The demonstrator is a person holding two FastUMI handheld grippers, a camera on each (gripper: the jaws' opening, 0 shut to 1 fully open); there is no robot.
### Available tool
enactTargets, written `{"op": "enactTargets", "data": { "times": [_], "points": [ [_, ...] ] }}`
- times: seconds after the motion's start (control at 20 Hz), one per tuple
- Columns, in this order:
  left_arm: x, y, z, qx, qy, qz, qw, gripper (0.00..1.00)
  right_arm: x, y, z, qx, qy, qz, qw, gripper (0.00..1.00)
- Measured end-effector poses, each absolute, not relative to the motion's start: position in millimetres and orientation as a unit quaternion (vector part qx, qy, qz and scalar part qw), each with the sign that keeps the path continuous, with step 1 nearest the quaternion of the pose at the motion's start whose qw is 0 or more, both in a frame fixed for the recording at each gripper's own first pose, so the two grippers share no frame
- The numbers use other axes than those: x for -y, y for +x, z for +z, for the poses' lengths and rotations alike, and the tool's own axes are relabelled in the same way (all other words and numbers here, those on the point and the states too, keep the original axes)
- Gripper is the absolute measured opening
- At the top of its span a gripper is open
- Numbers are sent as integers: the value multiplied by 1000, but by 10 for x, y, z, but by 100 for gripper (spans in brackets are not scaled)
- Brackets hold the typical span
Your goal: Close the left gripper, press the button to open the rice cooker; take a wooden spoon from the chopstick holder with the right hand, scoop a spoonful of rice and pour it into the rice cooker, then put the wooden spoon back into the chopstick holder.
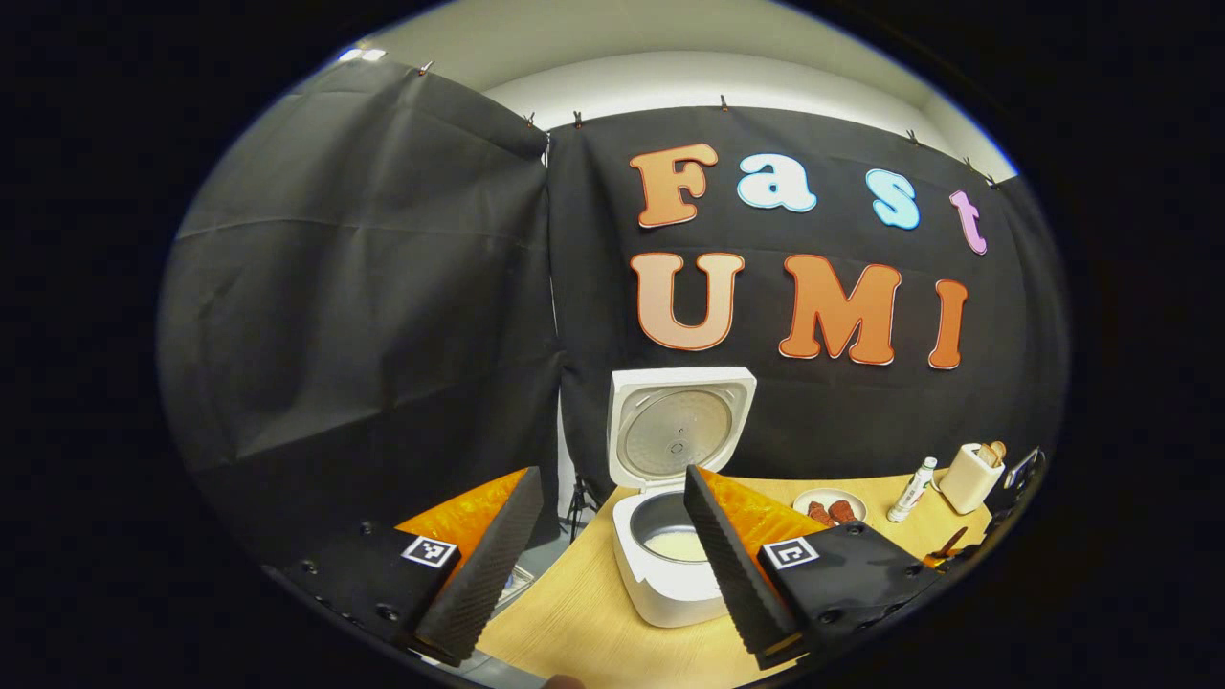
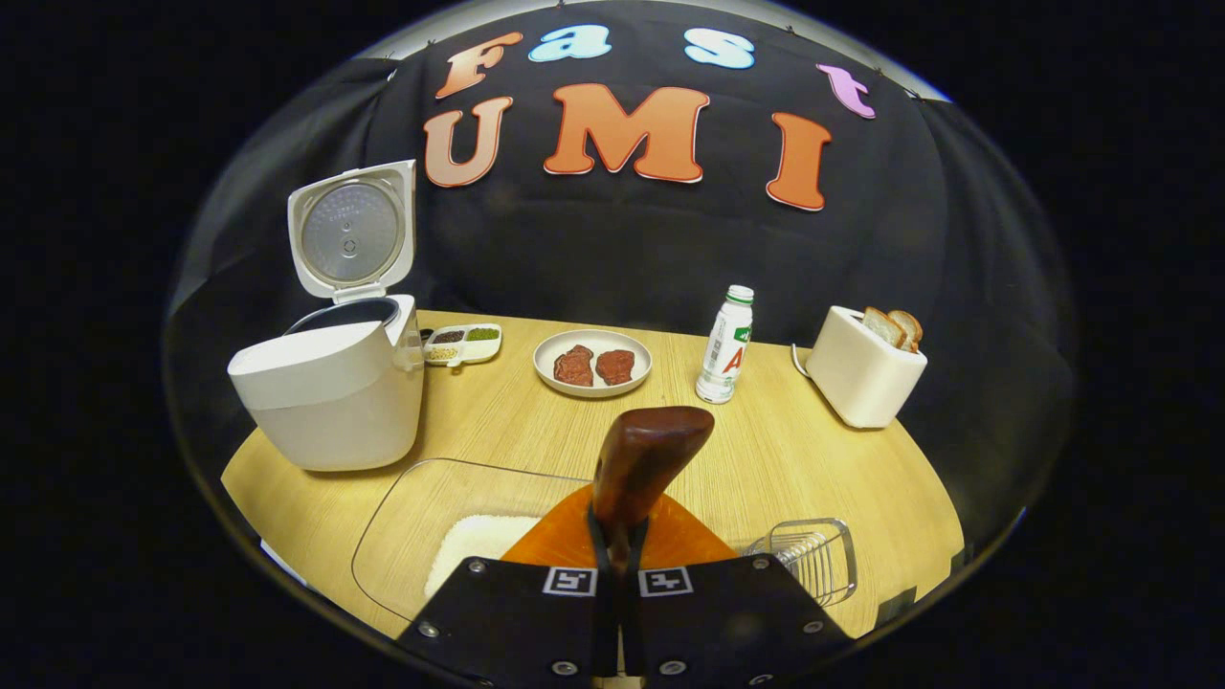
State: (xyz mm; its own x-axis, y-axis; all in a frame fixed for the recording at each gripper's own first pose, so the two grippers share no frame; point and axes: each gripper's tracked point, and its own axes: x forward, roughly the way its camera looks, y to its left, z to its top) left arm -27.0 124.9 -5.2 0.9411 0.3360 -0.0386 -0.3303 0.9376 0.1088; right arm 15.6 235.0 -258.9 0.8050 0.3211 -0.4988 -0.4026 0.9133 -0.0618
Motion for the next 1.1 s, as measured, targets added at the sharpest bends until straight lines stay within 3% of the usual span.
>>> {"op": "enactTargets", "data": {
  "times": [0.6,0.9,1.1],
  "points": [
    [-1196,-120,-201,-47,48,151,986,100,-2670,-201,-2830,-337,104,174,919,2],
    [-1152,-51,-238,-49,44,142,988,100,-2757,-198,-3076,-411,272,137,860,1],
    [-1130,-32,-230,-50,47,138,988,100,-2773,-208,-3062,-422,332,139,832,2]
  ]
}}
